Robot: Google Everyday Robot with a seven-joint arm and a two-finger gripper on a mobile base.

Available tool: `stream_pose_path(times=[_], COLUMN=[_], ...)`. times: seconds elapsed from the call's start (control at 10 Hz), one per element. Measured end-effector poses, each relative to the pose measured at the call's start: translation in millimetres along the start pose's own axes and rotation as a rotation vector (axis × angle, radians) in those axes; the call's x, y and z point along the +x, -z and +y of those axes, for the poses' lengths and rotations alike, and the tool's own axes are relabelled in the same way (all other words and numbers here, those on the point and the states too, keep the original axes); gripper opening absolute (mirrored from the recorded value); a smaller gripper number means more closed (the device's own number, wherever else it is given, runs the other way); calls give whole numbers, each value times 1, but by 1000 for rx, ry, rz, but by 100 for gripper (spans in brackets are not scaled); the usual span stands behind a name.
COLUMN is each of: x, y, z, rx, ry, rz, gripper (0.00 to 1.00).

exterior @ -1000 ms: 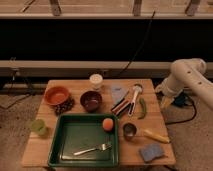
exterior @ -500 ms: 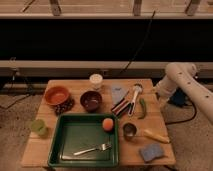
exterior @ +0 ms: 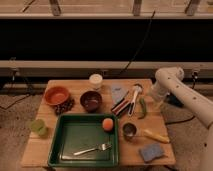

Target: Place pepper in metal cup

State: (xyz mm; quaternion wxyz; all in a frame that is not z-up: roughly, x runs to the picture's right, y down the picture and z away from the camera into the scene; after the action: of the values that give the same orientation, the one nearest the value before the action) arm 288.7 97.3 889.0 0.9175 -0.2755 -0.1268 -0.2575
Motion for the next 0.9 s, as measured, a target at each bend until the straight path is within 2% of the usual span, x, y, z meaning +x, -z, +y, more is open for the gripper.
stream_pose_path(times=[0.5,0.9], x=[-3,-8], y=[-11,-19], z=[-13,-20], rx=[-33,-46], ry=[91,139], rz=[1,-5], gripper=[65,65])
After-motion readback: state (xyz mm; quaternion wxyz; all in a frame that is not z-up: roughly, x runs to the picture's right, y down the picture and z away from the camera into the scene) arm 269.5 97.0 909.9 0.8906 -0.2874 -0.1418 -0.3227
